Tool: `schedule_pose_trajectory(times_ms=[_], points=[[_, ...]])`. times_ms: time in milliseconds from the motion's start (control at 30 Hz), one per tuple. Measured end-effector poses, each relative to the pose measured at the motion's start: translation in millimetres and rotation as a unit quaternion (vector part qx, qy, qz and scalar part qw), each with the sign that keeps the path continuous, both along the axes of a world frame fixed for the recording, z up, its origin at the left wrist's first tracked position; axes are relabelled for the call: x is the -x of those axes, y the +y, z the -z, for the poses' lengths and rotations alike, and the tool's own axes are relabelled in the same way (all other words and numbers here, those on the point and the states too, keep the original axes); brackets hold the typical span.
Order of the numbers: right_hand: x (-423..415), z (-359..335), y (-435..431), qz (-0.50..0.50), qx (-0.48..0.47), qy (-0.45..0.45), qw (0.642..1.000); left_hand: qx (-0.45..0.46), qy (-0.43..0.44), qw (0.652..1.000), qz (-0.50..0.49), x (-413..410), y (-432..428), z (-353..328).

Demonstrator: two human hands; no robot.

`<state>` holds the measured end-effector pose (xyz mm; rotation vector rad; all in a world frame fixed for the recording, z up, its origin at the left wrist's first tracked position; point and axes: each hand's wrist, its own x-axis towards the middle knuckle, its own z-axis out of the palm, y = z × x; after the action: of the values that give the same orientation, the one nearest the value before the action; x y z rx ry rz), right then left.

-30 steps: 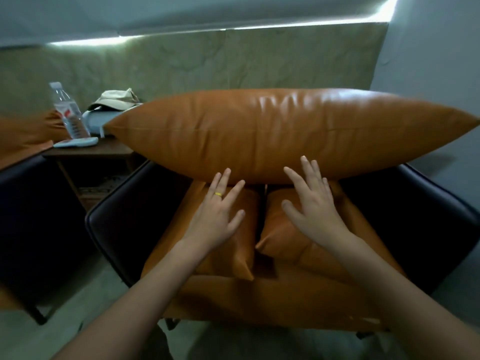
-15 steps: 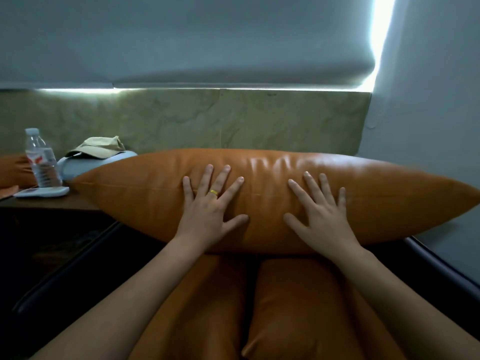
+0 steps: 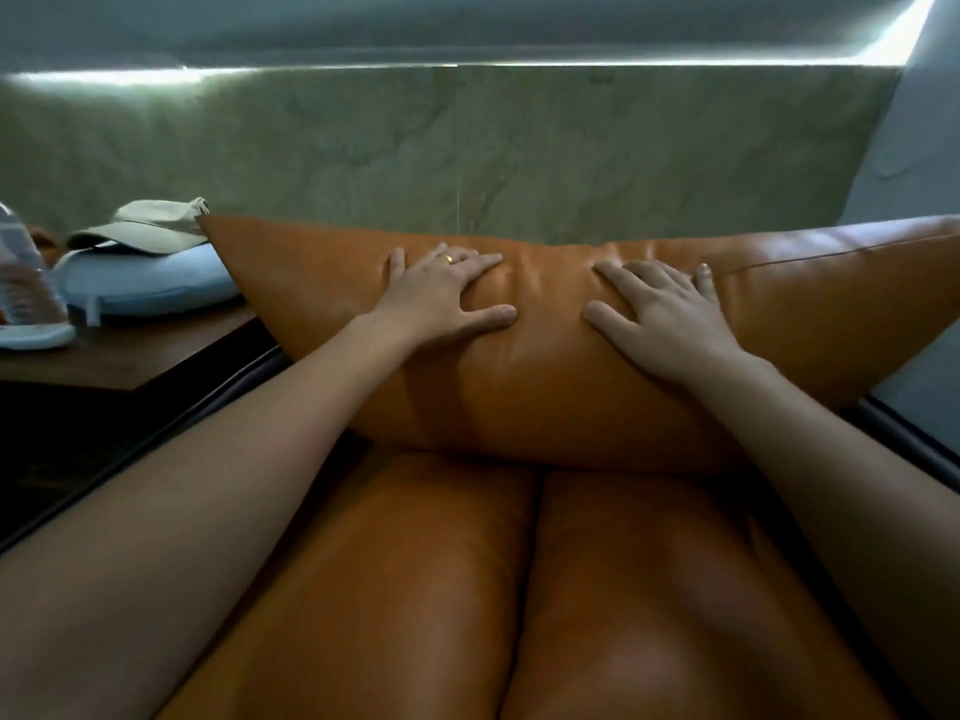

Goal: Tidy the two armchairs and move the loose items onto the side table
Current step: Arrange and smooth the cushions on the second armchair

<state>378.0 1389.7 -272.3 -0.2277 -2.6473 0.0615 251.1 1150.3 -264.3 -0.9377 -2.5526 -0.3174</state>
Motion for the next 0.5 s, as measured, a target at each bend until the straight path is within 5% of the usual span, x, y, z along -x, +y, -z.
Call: schedule_pose_trajectory(times_ms=[233, 500], points=[[72, 51, 54, 0.005, 0.007, -0.120, 0.993, 0.039, -0.054, 0.998, 0.001, 73, 47, 64], [131, 72, 90, -0.001, 0.010, -0.070, 0.997, -0.017, -0.021, 1.000, 0.010, 129, 77, 78]])
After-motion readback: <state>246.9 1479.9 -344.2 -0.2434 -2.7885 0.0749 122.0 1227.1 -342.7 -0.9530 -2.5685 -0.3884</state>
